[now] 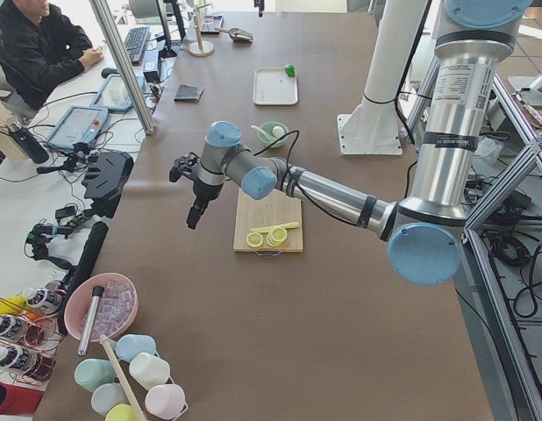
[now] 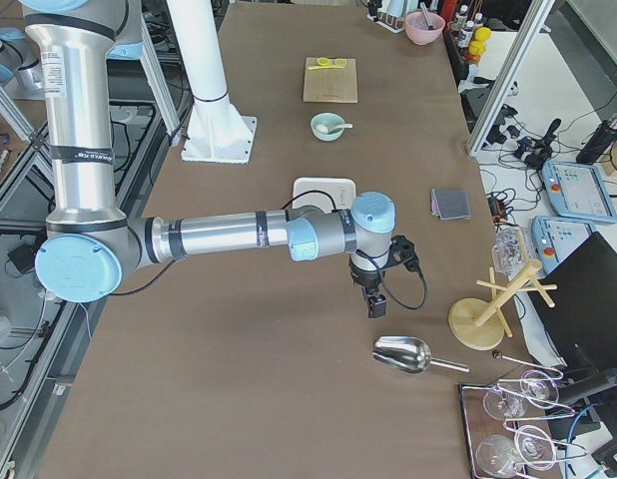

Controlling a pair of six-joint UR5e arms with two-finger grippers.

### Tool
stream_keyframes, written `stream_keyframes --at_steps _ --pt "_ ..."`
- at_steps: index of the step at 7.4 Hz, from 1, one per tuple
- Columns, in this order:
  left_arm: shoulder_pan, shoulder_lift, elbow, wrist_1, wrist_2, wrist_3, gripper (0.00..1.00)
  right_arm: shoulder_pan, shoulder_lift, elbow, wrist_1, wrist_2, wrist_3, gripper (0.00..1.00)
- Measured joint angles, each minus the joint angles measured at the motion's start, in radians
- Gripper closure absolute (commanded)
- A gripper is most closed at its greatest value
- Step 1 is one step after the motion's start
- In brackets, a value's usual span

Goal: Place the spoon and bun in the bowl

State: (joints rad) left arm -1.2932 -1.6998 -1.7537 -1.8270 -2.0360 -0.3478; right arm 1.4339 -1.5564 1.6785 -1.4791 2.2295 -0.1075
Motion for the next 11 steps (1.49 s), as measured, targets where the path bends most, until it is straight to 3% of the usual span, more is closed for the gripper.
stream_keyframes --at_steps 2,4,7,11 --pt "-0.185 0.068 0.003 0.091 -0.18 0.112 0.02 0.027 -0.006 -0.011 -0.037 0.08 0.001 0.0" --pt "-0.241 0.145 0.003 0.11 -0.277 0.126 0.02 0.053 -0.015 -0.014 -0.082 0.153 0.002 0.0" --pt "-0.266 0.21 0.014 0.106 -0.296 0.128 0.02 0.064 -0.021 -0.013 -0.093 0.166 0.003 0.0" --pt "-0.276 0.223 0.014 0.108 -0.297 0.126 0.02 0.082 -0.035 -0.005 -0.092 0.162 0.003 0.0"
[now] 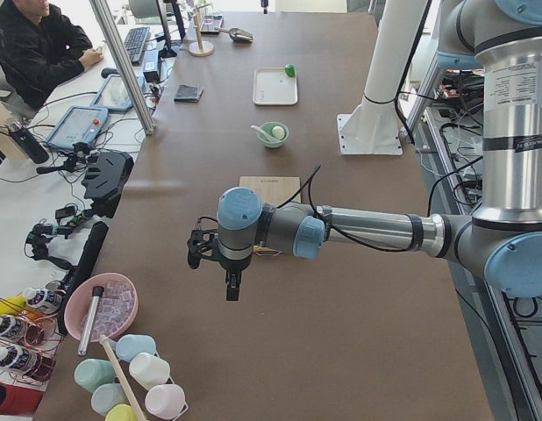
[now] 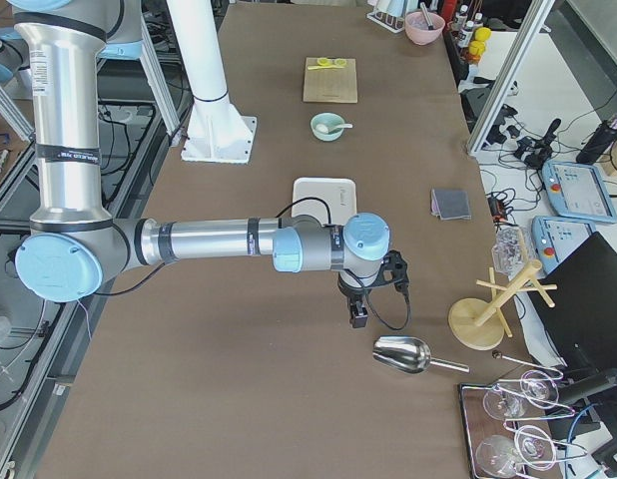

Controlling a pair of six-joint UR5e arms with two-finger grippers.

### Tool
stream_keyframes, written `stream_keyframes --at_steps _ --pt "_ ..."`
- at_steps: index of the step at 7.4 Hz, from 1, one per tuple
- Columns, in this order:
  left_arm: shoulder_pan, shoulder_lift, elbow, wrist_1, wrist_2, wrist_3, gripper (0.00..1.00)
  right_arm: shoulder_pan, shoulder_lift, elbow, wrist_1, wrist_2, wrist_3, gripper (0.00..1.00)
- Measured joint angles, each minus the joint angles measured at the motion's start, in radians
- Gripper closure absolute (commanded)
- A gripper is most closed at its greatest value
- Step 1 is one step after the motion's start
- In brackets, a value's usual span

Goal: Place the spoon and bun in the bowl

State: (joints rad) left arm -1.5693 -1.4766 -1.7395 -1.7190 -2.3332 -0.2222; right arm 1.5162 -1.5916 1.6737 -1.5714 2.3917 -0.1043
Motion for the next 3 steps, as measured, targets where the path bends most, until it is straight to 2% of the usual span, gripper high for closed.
stream_keyframes --at_steps 3 --pt "-0.007 0.001 -0.001 0.0 0.001 -0.005 0.02 0.008 -0.008 0.001 0.001 0.001 0.0 0.0"
